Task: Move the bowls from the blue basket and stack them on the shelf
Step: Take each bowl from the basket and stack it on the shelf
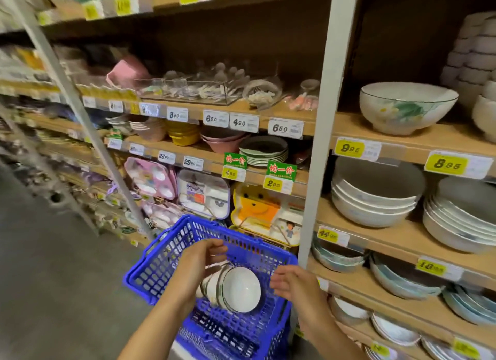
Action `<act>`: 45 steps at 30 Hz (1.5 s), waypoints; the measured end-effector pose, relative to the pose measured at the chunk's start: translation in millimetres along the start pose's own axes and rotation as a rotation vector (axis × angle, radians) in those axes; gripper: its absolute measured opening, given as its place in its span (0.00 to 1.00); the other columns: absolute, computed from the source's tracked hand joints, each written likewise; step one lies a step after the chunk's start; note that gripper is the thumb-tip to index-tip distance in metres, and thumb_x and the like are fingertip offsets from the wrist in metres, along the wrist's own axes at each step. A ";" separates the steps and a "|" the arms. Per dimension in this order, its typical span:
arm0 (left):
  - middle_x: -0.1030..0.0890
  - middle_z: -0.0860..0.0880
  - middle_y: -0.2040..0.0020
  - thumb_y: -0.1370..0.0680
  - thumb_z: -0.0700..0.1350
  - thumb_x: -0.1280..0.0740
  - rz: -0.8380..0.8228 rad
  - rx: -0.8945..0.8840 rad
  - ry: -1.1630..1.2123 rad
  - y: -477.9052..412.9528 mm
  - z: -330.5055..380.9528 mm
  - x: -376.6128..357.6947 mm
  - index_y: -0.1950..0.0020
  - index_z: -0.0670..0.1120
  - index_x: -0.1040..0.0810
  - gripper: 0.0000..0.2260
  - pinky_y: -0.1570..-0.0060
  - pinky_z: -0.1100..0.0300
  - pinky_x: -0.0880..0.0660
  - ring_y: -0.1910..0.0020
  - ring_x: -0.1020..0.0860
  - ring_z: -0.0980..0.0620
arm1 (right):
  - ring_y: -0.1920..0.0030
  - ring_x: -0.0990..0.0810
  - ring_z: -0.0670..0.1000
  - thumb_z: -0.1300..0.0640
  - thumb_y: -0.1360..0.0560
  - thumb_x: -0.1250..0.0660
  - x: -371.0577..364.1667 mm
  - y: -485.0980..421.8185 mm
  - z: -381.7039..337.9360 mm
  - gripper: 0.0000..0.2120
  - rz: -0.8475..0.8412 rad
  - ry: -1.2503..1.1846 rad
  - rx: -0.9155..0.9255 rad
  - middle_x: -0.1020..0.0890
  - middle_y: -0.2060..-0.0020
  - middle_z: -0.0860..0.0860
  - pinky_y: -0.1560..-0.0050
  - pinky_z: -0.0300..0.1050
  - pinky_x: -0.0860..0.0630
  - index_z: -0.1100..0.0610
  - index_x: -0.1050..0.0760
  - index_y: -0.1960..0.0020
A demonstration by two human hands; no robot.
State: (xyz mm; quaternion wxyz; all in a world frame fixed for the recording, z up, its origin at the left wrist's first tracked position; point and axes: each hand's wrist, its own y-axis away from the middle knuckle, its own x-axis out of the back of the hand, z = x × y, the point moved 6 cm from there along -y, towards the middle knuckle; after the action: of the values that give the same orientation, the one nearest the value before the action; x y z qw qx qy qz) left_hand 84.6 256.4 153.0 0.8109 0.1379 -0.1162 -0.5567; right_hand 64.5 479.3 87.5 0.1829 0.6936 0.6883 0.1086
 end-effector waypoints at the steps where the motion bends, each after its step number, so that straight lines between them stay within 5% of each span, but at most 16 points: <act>1: 0.14 0.46 0.53 0.20 0.45 0.41 0.007 0.007 -0.010 -8.0 -0.6 5.9 0.50 0.43 0.18 0.13 0.54 0.55 0.23 0.52 0.17 0.48 | 0.63 0.17 0.56 0.66 0.20 0.43 -6.5 -2.4 5.2 0.14 -0.003 0.002 -0.029 0.16 0.62 0.60 0.65 0.41 0.22 0.63 0.20 0.55; 9: 0.14 0.43 0.53 0.22 0.43 0.39 -0.080 0.051 -0.073 -97.7 -3.3 37.2 0.51 0.43 0.18 0.11 0.48 0.48 0.23 0.52 0.19 0.44 | 0.61 0.17 0.55 0.63 0.20 0.40 -61.8 -44.4 40.7 0.11 0.051 0.068 -0.191 0.16 0.58 0.60 0.60 0.45 0.21 0.61 0.20 0.56; 15: 0.15 0.45 0.55 0.21 0.44 0.39 -0.268 0.106 -0.217 -166.9 -22.7 49.5 0.53 0.43 0.19 0.10 0.56 0.56 0.26 0.58 0.19 0.48 | 0.62 0.18 0.57 0.62 0.22 0.35 -99.5 -86.8 73.2 0.05 0.198 -0.033 -0.320 0.17 0.60 0.59 0.62 0.47 0.23 0.62 0.21 0.54; 22: 0.19 0.43 0.52 0.19 0.44 0.42 -0.449 0.157 -0.411 -225.7 -52.7 43.4 0.51 0.42 0.23 0.10 0.54 0.53 0.29 0.54 0.22 0.45 | 0.69 0.29 0.53 0.64 0.21 0.40 -112.9 -102.8 124.9 0.06 0.357 -0.116 -0.484 0.25 0.68 0.56 0.69 0.40 0.36 0.64 0.25 0.52; 30: 0.26 0.41 0.62 0.22 0.41 0.41 -0.590 0.098 -0.777 -262.6 -122.5 -1.8 0.61 0.43 0.27 0.09 0.62 0.55 0.39 0.62 0.29 0.47 | 0.77 0.30 0.50 0.64 0.21 0.43 -115.0 -132.5 195.8 0.08 0.461 -0.040 -0.659 0.30 0.71 0.55 0.77 0.35 0.36 0.59 0.31 0.58; 34: 0.19 0.36 0.52 0.20 0.42 0.41 -0.687 0.079 -0.966 -275.2 -171.2 -30.5 0.56 0.40 0.23 0.10 0.54 0.53 0.29 0.49 0.22 0.39 | 0.71 0.35 0.52 0.65 0.22 0.42 -112.9 -152.5 234.9 0.05 0.443 0.004 -0.750 0.33 0.70 0.54 0.73 0.43 0.37 0.61 0.32 0.57; 38: 0.24 0.40 0.33 0.19 0.43 0.41 -0.737 0.031 -1.109 -282.2 -216.2 -45.4 0.33 0.41 0.25 0.16 0.38 0.57 0.32 0.34 0.28 0.42 | 0.68 0.32 0.53 0.65 0.22 0.40 -111.0 -170.0 267.4 0.02 0.479 -0.050 -0.812 0.30 0.63 0.57 0.62 0.48 0.30 0.63 0.30 0.50; 41: 0.26 0.41 0.32 0.20 0.43 0.39 -0.692 -0.039 -1.157 -286.0 -236.1 -45.7 0.33 0.42 0.26 0.17 0.36 0.58 0.34 0.33 0.29 0.43 | 0.66 0.29 0.51 0.64 0.21 0.40 -105.4 -185.0 292.4 0.15 0.405 0.019 -0.823 0.28 0.63 0.54 0.57 0.48 0.26 0.65 0.28 0.36; 45: 0.28 0.46 0.30 0.21 0.41 0.39 -0.724 -0.182 -1.144 -280.8 -249.5 -42.9 0.36 0.39 0.24 0.15 0.36 0.67 0.44 0.29 0.34 0.49 | 0.58 0.23 0.53 0.64 0.22 0.39 -101.4 -203.0 318.2 0.17 0.391 0.093 -0.815 0.24 0.56 0.55 0.54 0.45 0.22 0.68 0.29 0.34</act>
State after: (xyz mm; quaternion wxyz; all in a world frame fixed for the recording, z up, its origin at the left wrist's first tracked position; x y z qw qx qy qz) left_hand -89.8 223.9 -180.9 0.3932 -0.2167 -0.4257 -0.7856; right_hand 3.9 342.4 -273.5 0.3857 0.6764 0.4528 0.4343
